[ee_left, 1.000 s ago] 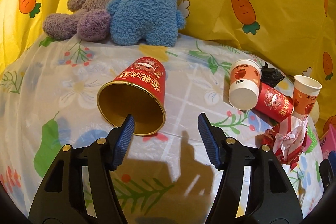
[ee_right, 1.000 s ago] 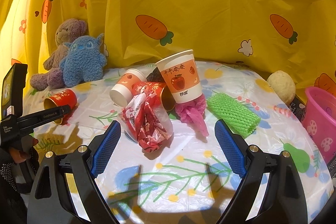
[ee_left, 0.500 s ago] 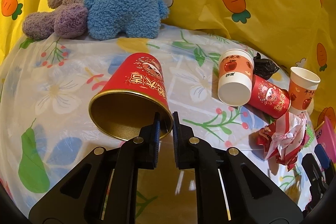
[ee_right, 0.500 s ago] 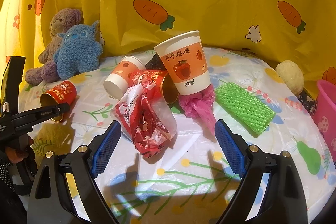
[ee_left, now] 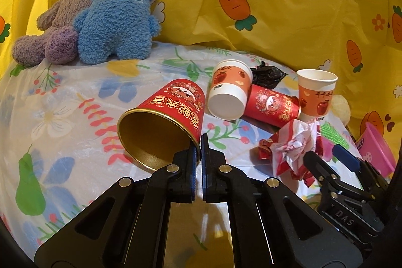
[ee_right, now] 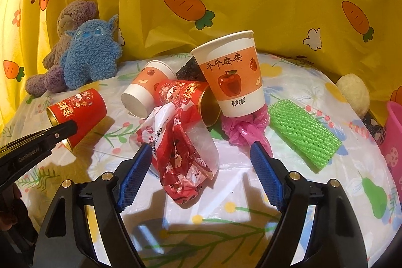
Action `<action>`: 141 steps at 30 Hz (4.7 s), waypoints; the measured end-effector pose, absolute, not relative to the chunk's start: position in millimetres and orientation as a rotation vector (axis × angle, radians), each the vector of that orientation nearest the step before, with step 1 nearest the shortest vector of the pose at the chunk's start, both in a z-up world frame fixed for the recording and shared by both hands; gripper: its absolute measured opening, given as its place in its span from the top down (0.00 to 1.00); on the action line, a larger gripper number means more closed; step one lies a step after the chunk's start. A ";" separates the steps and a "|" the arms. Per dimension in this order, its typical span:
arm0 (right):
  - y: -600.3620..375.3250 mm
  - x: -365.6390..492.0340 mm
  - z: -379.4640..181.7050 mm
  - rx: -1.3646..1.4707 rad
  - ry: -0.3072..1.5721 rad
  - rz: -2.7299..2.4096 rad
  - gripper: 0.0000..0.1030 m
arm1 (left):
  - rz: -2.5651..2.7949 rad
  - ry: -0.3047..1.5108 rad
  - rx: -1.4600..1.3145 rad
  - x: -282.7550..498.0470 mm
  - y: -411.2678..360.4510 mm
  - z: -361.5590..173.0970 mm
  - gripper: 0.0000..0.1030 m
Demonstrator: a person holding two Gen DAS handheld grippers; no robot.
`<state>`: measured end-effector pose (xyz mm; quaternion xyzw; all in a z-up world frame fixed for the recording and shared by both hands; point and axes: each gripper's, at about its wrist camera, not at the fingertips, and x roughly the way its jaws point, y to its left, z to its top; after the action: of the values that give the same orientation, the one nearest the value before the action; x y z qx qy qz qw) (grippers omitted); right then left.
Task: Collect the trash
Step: 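Grasp the large red cup rim with the left tool while the right tool grasps the red-and-white wrapper, then carry the red cup in the left tool while the right tool carries the wrapper to the pink bucket, then open the left tool over the pink bucket while the right tool releases the wrapper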
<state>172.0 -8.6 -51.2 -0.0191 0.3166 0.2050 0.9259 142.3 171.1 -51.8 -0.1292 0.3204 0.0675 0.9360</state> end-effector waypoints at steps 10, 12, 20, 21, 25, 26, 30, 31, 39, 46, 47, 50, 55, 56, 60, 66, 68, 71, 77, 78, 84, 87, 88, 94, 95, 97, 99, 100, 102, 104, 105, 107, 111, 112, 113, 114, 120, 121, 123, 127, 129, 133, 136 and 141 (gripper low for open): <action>-1.6 180.5 -57.7 -0.037 0.706 0.469 0.50 | 0.095 0.645 -0.254 133.1 147.6 -51.9 0.98; -0.9 180.6 -58.9 -0.033 0.714 0.482 0.58 | 0.091 0.647 -0.250 132.2 144.5 -52.4 0.98; -10.0 169.5 -55.4 -0.020 0.671 0.505 0.80 | 0.078 0.645 -0.242 126.5 136.0 -52.6 0.98; -13.2 166.8 -54.0 -0.012 0.664 0.507 0.80 | 0.075 0.643 -0.241 125.5 134.9 -52.3 0.98; -30.1 153.3 -47.3 0.019 0.632 0.513 0.80 | 0.059 0.632 -0.234 120.7 128.9 -49.1 0.98; -35.1 149.6 -45.8 0.026 0.624 0.513 0.80 | 0.053 0.629 -0.231 119.2 126.8 -47.8 0.98; -55.7 136.0 -39.1 0.054 0.594 0.506 0.80 | 0.024 0.618 -0.225 114.0 115.3 -42.7 0.98; -60.7 132.9 -37.6 0.060 0.586 0.505 0.80 | 0.016 0.615 -0.220 113.1 111.4 -41.5 0.98; -102.3 116.8 -27.7 0.089 0.541 0.457 0.80 | -0.052 0.597 -0.168 105.1 70.4 -32.5 0.98; -141.2 109.2 -22.1 0.106 0.510 0.395 0.80 | -0.124 0.590 -0.124 107.4 27.5 -26.9 0.98; -146.3 109.0 -21.3 0.109 0.506 0.386 0.80 | -0.133 0.590 -0.118 108.5 21.9 -26.6 0.98; -162.8 108.6 -18.9 0.118 0.497 0.357 0.80 | -0.160 0.587 -0.097 112.4 3.8 -25.0 0.98; -188.6 107.6 -15.6 0.131 0.476 0.312 0.80 | -0.204 0.578 -0.075 119.4 -23.4 -20.0 0.98; -193.0 107.7 -15.1 0.134 0.474 0.304 0.80 | -0.212 0.577 -0.073 121.0 -28.4 -18.8 0.98; -211.8 107.1 -12.8 0.145 0.458 0.272 0.80 | -0.247 0.572 -0.056 127.7 -49.0 -13.3 0.98; -242.0 108.8 -6.8 0.169 0.428 0.220 0.80 | -0.301 0.564 -0.014 139.7 -84.1 -3.5 0.98; -251.6 110.0 -5.8 0.177 0.423 0.202 0.80 | -0.319 0.562 -0.005 142.5 -95.5 -1.0 0.98; -265.4 111.2 -4.1 0.184 0.415 0.174 0.80 | -0.344 0.559 0.013 148.5 -111.6 2.5 0.98; -293.6 113.2 -0.4 0.203 0.396 0.114 0.80 | -0.394 0.561 0.044 160.7 -142.0 5.1 0.98; -298.2 113.6 0.0 0.207 0.394 0.104 0.80 | -0.400 0.561 0.048 162.5 -146.9 5.4 0.98; -324.7 117.2 1.1 0.228 0.386 0.043 0.80 | -0.449 0.562 0.079 173.7 -177.2 6.8 0.98; -337.6 120.0 0.5 0.238 0.385 0.010 0.80 | -0.482 0.557 0.087 179.1 -191.9 7.7 0.98; -342.1 121.6 0.3 0.243 0.385 -0.001 0.80 | -0.498 0.552 0.088 180.9 -196.5 8.1 0.98; -364.9 131.2 -1.2 0.254 0.385 -0.067 0.80 | -0.557 0.543 0.100 194.8 -226.5 10.3 0.98; -368.1 132.9 -1.8 0.255 0.385 -0.075 0.80 | -0.566 0.542 0.102 197.3 -231.1 10.2 0.98; -373.5 136.1 -3.1 0.254 0.385 -0.095 0.80 | -0.585 0.538 0.107 202.8 -241.1 9.6 0.98; -378.5 139.4 -4.7 0.257 0.388 -0.108 0.80 | -0.608 0.537 0.111 208.0 -249.3 8.3 0.98; -380.7 141.2 -5.4 0.258 0.389 -0.114 0.80 | -0.614 0.538 0.113 211.4 -254.0 7.8 0.98; -384.2 145.0 -7.3 0.261 0.394 -0.126 0.80 | -0.624 0.540 0.120 217.8 -262.3 4.9 0.98; -387.4 148.7 -9.6 0.262 0.397 -0.137 0.80 | -0.638 0.549 0.118 224.3 -268.5 2.1 0.98; -388.1 151.1 -10.6 0.262 0.399 -0.143 0.80 | -0.648 0.554 0.112 227.4 -271.5 0.5 0.98; -390.9 155.0 -12.7 0.264 0.404 -0.152 0.80 | -0.656 0.563 0.121 232.5 -278.6 -3.0 0.98; -394.7 160.5 -16.7 0.263 0.414 -0.166 0.80 | -0.674 0.578 0.122 239.8 -287.6 -9.3 0.98; -396.0 162.0 -18.1 0.263 0.418 -0.168 0.80 | -0.682 0.584 0.116 241.6 -288.6 -10.9 0.98; -397.3 163.7 -19.7 0.264 0.422 -0.171 0.80 | -0.686 0.588 0.114 242.9 -289.9 -12.4 0.98; -398.3 165.3 -21.2 0.263 0.427 -0.175 0.80 | -0.688 0.590 0.116 243.9 -291.6 -13.9 0.98; -404.5 171.4 -28.5 0.270 0.447 -0.188 0.79 | -0.715 0.602 0.118 247.8 -299.9 -20.6 0.98; -405.0 171.9 -29.2 0.271 0.448 -0.188 0.79 | -0.718 0.603 0.120 248.3 -301.4 -21.6 0.98; -405.0 173.2 -30.4 0.269 0.449 -0.189 0.79 | -0.723 0.606 0.124 249.3 -303.8 -22.9 0.98; -406.3 174.9 -31.8 0.269 0.450 -0.191 0.78 | -0.733 0.613 0.115 252.4 -306.2 -25.1 0.97; -407.2 175.8 -32.3 0.272 0.451 -0.191 0.78 | -0.742 0.619 0.108 254.0 -307.0 -26.4 0.97; -408.7 178.3 -34.7 0.273 0.455 -0.193 0.78 | -0.766 0.636 0.086 258.1 -307.7 -30.0 0.95; -409.9 180.9 -36.9 0.275 0.462 -0.193 0.77 | -0.775 0.640 0.079 258.9 -307.1 -32.0 0.95; -411.0 182.6 -40.1 0.274 0.469 -0.194 0.73 | -0.773 0.644 0.068 260.6 -299.9 -32.7 0.88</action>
<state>182.6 -411.0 -40.1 0.1352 0.2312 -0.0956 0.9587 260.6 -299.9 -32.7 0.0327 0.3083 -0.3704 0.8756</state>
